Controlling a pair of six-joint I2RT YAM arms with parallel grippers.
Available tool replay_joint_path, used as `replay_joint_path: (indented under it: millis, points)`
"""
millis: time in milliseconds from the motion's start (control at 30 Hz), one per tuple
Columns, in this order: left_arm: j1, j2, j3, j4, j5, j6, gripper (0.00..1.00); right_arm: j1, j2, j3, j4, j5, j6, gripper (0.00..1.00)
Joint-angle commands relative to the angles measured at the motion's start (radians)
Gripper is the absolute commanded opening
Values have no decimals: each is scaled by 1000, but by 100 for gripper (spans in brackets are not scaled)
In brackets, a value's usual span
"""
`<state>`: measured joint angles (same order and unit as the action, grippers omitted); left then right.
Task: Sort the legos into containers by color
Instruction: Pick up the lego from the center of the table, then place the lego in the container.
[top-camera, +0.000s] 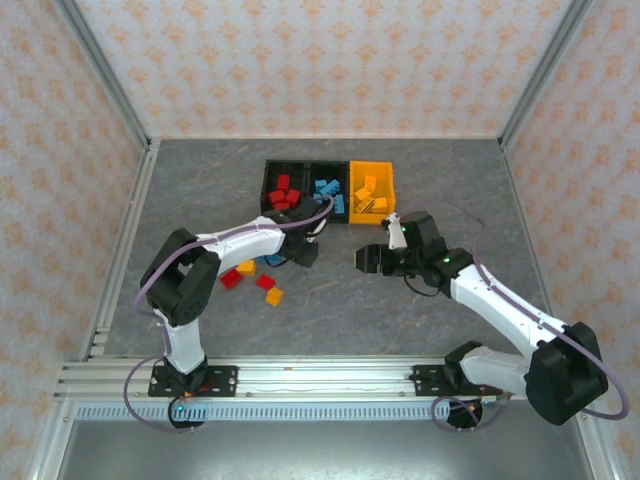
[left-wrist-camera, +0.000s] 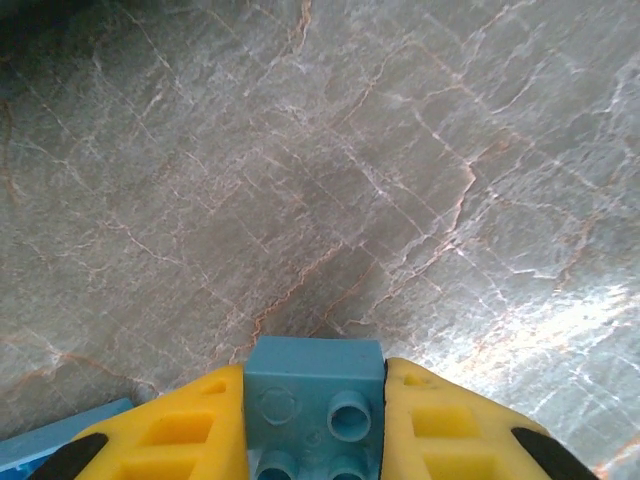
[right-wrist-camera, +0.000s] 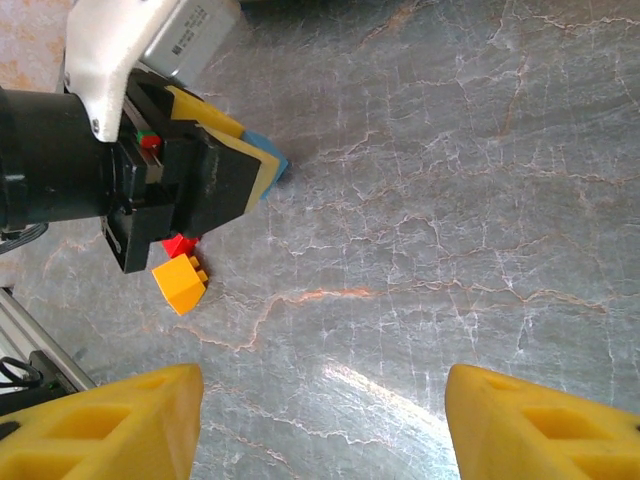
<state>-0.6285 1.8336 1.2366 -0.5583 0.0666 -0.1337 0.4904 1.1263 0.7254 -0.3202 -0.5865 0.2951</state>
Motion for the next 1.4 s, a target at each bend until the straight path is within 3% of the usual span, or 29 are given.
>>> replay_joint_path:
  millis: [0, 233, 700, 1033, 1100, 1167, 1233, 1367]
  points:
    - [-7, -44, 60, -16, 2, -31, 28, -2, -35, -8, -7, 24, 12, 65]
    - [2, 0, 250, -60, -27, -77, 29, -30, -46, -30, 20, 43, 39, 64]
    - [52, 379, 793, -197, -91, -188, 29, -59, -72, -60, 33, 47, 64, 64]
    - [64, 511, 886, -224, -160, -212, 30, -68, -85, -59, 24, 50, 59, 63]
    - [65, 518, 886, -226, -163, -216, 35, -70, -85, -58, 20, 49, 58, 63]
    - [64, 514, 886, -223, -162, -222, 48, -70, -87, -58, 21, 48, 60, 63]
    - [64, 504, 888, -220, -164, -224, 56, -70, -85, -58, 23, 48, 61, 63]
    - [61, 453, 887, -206, -158, -227, 62, -70, -83, -58, 31, 45, 63, 63]
